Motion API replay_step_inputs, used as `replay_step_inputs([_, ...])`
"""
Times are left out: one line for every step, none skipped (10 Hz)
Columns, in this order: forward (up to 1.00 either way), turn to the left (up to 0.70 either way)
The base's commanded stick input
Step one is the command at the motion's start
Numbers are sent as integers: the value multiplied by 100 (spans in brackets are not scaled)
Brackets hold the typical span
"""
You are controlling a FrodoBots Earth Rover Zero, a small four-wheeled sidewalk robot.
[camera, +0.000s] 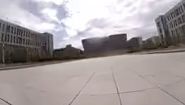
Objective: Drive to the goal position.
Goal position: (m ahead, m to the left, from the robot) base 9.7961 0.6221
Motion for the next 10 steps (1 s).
replay_step_inputs([70, 0])
replay_step_inputs([70, 0])
replay_step_inputs([70, 0])
replay_step_inputs([70, 0])
replay_step_inputs([70, 0])
replay_step_inputs([70, 0])
replay_step_inputs([70, 0])
replay_step_inputs([70, 0])
replay_step_inputs([70, 0])
replay_step_inputs([70, 0])
